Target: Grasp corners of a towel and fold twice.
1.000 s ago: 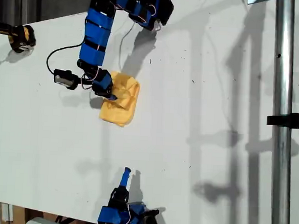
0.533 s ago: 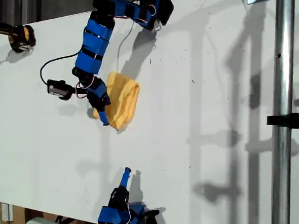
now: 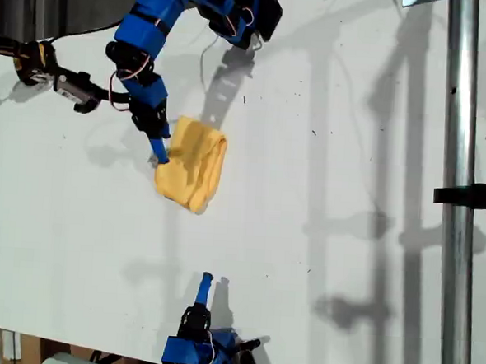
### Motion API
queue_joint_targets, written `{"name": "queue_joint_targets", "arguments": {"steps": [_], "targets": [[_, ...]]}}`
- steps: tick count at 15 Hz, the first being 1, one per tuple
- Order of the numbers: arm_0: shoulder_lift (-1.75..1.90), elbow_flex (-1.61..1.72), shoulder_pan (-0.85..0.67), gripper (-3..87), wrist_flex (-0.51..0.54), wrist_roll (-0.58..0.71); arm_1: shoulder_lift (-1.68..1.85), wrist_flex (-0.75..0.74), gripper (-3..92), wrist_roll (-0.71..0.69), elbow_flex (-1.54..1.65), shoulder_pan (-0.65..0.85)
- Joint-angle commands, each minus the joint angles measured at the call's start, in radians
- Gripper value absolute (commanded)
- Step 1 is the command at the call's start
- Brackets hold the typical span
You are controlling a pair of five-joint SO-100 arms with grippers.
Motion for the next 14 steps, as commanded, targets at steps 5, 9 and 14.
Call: {"name": "queue_joint_targets", "arguments": {"steps": [5, 9, 14], "targets": [[0.087, 0.044, 0.005, 16.3, -0.005, -0.003, 0.868, 0.058, 9.1, 0.241, 0.784, -0.141], [0.089, 0.15, 0.005, 15.9, -0.08, -0.054, 1.295, 0.244, 1.6, 0.38, 1.08, -0.176], [0.089, 0.258, 0.055, 12.3, -0.109, -0.324, 1.281, 0.255, 13.8, 0.62, 1.175, -0.21]]}}
